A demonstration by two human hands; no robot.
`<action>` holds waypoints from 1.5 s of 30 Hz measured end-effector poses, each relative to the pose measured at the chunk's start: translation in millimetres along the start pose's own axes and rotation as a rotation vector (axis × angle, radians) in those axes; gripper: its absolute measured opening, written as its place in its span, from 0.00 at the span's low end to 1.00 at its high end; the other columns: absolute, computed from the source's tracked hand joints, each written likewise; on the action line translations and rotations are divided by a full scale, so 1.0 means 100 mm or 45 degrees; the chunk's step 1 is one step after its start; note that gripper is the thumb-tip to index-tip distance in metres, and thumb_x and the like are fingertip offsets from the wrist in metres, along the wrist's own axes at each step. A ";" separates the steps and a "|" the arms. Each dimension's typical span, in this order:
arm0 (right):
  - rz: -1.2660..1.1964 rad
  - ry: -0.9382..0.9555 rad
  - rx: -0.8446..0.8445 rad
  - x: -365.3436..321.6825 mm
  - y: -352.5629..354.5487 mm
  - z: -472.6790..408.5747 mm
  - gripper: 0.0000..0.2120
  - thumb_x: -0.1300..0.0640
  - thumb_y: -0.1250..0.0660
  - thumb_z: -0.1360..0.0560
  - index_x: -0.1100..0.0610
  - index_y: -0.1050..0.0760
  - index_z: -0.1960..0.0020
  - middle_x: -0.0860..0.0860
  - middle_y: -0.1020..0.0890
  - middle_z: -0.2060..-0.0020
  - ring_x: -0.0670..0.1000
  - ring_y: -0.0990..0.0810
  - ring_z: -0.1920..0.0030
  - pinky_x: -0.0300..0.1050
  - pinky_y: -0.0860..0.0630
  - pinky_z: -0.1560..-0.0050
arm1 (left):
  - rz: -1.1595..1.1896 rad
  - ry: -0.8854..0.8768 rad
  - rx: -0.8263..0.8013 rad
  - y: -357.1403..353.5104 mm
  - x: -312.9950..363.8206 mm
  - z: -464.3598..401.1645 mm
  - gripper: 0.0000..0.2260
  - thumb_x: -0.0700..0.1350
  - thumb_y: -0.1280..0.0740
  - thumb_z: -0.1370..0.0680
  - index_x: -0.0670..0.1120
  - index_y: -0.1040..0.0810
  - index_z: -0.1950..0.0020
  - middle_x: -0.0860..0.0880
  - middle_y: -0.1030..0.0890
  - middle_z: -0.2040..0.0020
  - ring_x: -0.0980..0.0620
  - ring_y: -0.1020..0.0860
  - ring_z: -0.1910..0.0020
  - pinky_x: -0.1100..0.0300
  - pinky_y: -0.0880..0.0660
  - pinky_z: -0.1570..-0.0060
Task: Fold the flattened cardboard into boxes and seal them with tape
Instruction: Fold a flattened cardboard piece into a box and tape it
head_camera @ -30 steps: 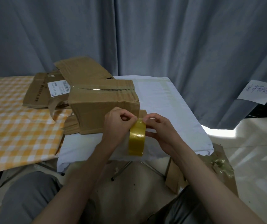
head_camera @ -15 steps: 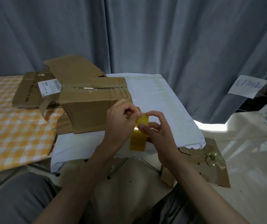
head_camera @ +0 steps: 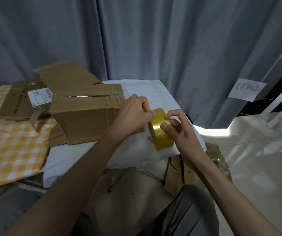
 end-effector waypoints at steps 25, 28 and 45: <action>1.167 0.090 -0.266 0.89 -0.45 -1.11 0.18 0.67 0.34 0.28 0.54 0.36 0.45 0.53 0.27 0.61 0.56 0.26 0.59 0.54 0.28 0.60 | -0.075 -0.282 0.170 0.56 -0.62 -0.13 0.12 0.49 0.22 0.30 0.47 0.14 0.50 0.54 0.17 0.52 0.61 0.23 0.54 0.76 0.31 0.52; 1.185 0.093 -0.227 0.97 -0.46 -1.06 0.19 0.66 0.30 0.31 0.53 0.37 0.49 0.50 0.27 0.61 0.55 0.26 0.60 0.59 0.25 0.61 | -0.133 -0.346 0.200 0.53 -0.66 -0.15 0.12 0.47 0.21 0.31 0.44 0.14 0.52 0.52 0.17 0.53 0.55 0.22 0.53 0.62 0.26 0.49; 0.098 -0.134 0.414 0.13 -0.76 -0.82 0.08 0.54 0.23 0.30 0.58 0.18 0.58 0.48 0.18 0.67 0.38 0.22 0.69 0.29 0.28 0.67 | -0.355 -0.561 0.166 0.41 -0.67 -0.16 0.13 0.46 0.20 0.34 0.44 0.21 0.57 0.51 0.23 0.57 0.52 0.28 0.57 0.59 0.32 0.58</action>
Point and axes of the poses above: each hand's wrist, its own z-axis away from the middle knuckle, its own y-axis out of the back of the hand, x = y × z, the point moved 10 cm from there along -z, towards the middle knuckle
